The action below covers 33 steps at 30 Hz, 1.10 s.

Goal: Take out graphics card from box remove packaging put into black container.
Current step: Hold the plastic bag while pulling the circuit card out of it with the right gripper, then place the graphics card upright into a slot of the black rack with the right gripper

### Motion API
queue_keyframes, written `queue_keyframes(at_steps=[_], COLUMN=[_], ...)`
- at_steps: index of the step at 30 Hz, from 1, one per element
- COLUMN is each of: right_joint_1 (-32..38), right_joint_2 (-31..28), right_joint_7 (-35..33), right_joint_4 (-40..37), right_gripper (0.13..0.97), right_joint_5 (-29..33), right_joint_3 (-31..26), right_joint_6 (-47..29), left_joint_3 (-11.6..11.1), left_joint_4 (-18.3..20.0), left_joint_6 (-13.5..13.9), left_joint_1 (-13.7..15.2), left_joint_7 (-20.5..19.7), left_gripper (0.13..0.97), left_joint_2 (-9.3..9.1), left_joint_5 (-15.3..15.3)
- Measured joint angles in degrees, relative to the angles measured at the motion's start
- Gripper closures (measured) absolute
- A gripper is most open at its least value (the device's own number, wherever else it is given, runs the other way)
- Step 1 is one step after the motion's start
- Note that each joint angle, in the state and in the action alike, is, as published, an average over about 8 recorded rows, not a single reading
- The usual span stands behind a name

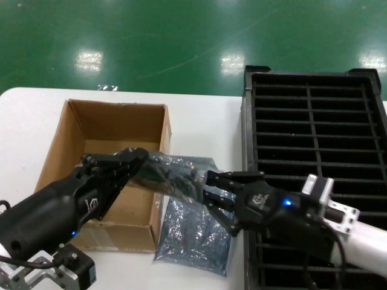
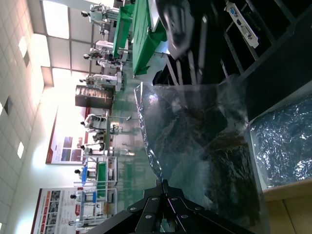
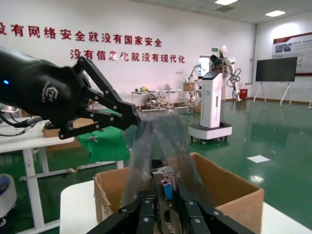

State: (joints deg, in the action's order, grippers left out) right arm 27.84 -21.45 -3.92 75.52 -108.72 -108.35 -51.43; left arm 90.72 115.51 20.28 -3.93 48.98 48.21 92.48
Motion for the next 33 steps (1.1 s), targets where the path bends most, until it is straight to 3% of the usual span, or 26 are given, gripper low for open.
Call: queue_keyframes(at_steps=[16, 25, 33], right_joint_1=[-10.5, -24.6, -34.0], right_joint_2=[-13.8, -23.0, -25.9], right_joint_7=[6.0, 7.8, 9.5], right_joint_4=[19.5, 29.4, 33.8], right_gripper=[0.891, 0.891, 0.891], right_joint_5=[-1.1, -2.9, -1.9], right_joint_3=[6.4, 19.2, 28.6], right_joint_6=[3.4, 7.3, 12.2], left_joint_3=[0.0, 0.0, 0.0], left_joint_4=[0.0, 0.0, 0.0], left_joint_6=[0.0, 0.0, 0.0], left_joint_1=[0.0, 0.0, 0.0], left_joint_7=[0.0, 0.0, 0.0], left_gripper=[0.958, 0.958, 0.958], left_joint_2=[0.00, 0.00, 0.01], left_joint_5=[0.0, 0.0, 0.0])
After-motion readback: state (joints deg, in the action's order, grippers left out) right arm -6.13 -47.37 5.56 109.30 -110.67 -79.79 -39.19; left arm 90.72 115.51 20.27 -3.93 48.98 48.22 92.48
